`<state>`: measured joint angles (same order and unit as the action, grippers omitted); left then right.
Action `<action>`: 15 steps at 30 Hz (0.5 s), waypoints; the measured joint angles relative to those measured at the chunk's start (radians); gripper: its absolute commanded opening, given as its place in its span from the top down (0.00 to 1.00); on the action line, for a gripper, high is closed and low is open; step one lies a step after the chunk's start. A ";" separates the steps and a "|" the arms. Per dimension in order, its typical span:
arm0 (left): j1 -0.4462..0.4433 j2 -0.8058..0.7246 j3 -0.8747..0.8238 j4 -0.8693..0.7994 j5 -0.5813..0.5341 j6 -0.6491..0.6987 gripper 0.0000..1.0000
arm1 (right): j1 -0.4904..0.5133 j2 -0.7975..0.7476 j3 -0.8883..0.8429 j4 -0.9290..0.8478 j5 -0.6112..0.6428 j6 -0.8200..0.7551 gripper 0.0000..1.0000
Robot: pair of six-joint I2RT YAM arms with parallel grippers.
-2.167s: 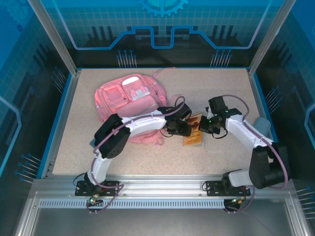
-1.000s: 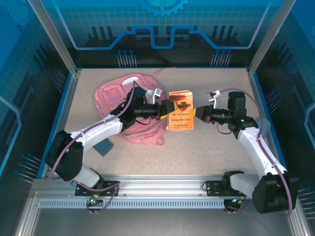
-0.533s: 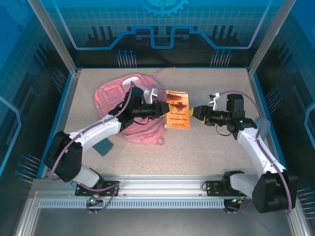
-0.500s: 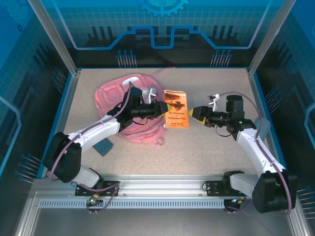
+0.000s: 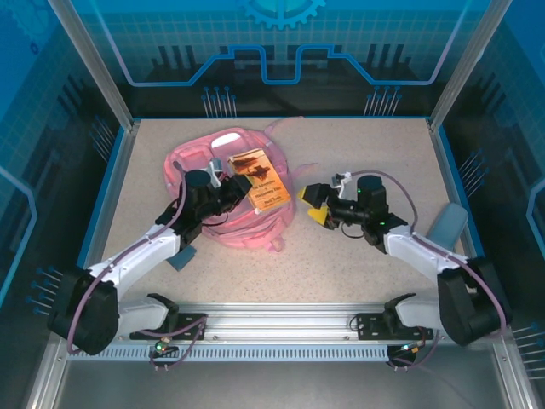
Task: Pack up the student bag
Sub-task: Pass the book.
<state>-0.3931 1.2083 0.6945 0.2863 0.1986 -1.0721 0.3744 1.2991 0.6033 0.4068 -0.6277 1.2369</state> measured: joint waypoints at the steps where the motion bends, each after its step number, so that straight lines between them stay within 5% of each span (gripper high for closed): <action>1: 0.000 -0.005 -0.003 0.017 -0.003 -0.007 0.85 | 0.021 0.027 0.000 0.051 0.009 0.039 0.00; 15: 0.000 -0.016 -0.030 0.237 -0.021 -0.142 0.85 | 0.198 0.269 0.048 0.560 0.208 0.382 0.11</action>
<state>-0.3935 1.1923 0.6643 0.5228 0.1780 -1.2140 0.5724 1.5677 0.6510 0.9672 -0.4202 1.6192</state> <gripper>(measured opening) 0.214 0.930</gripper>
